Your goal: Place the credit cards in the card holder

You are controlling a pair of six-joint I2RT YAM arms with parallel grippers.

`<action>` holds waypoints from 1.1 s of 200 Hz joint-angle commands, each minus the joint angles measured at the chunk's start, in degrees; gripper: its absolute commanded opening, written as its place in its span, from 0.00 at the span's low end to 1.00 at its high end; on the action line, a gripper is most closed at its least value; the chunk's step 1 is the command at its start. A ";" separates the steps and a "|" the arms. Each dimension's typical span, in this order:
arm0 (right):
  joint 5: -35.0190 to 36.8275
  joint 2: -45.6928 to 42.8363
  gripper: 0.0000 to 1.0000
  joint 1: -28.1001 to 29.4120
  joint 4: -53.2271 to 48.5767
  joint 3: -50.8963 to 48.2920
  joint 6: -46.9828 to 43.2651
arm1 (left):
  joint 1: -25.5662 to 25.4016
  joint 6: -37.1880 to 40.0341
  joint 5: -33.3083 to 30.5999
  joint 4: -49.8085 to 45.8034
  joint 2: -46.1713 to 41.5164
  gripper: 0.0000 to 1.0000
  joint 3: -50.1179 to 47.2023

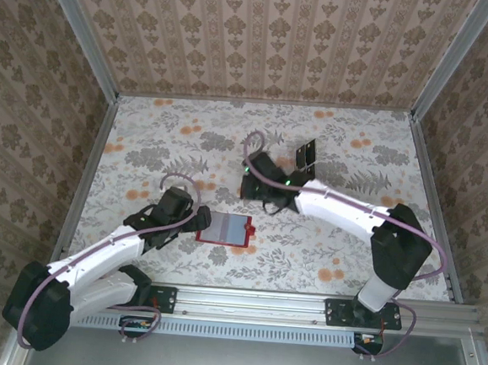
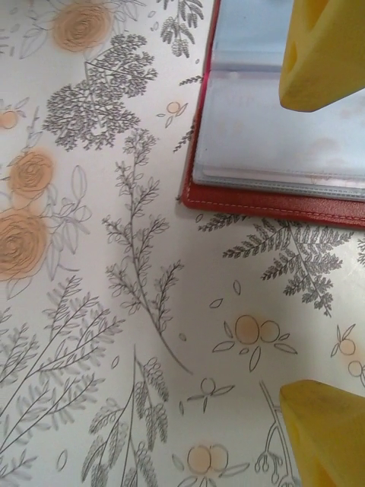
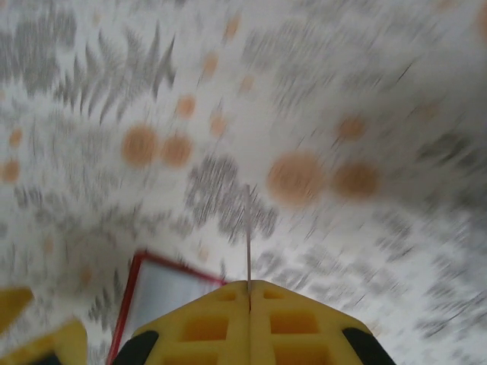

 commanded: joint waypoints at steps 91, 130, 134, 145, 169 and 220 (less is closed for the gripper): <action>17.00 5.50 0.00 15.22 11.27 -7.72 21.48 | 2.13 2.13 -1.43 -4.52 0.63 1.00 3.33; 16.47 7.32 0.00 15.59 11.31 -9.83 24.22 | 2.13 2.80 -1.69 -4.76 1.17 1.00 3.57; 16.56 7.26 0.00 15.59 11.21 -10.09 24.32 | 2.13 2.90 -1.69 -4.83 1.47 1.00 3.72; 16.51 7.10 0.00 15.51 11.06 -10.99 24.34 | 2.13 3.43 -1.69 -5.32 2.33 1.00 4.24; 16.17 5.44 0.00 14.53 10.26 -13.58 23.78 | 2.04 5.38 -1.32 -5.97 3.98 1.00 5.45; 10.95 1.51 0.00 8.95 10.90 -18.62 16.74 | 0.53 6.26 -0.24 -5.84 4.28 1.00 6.71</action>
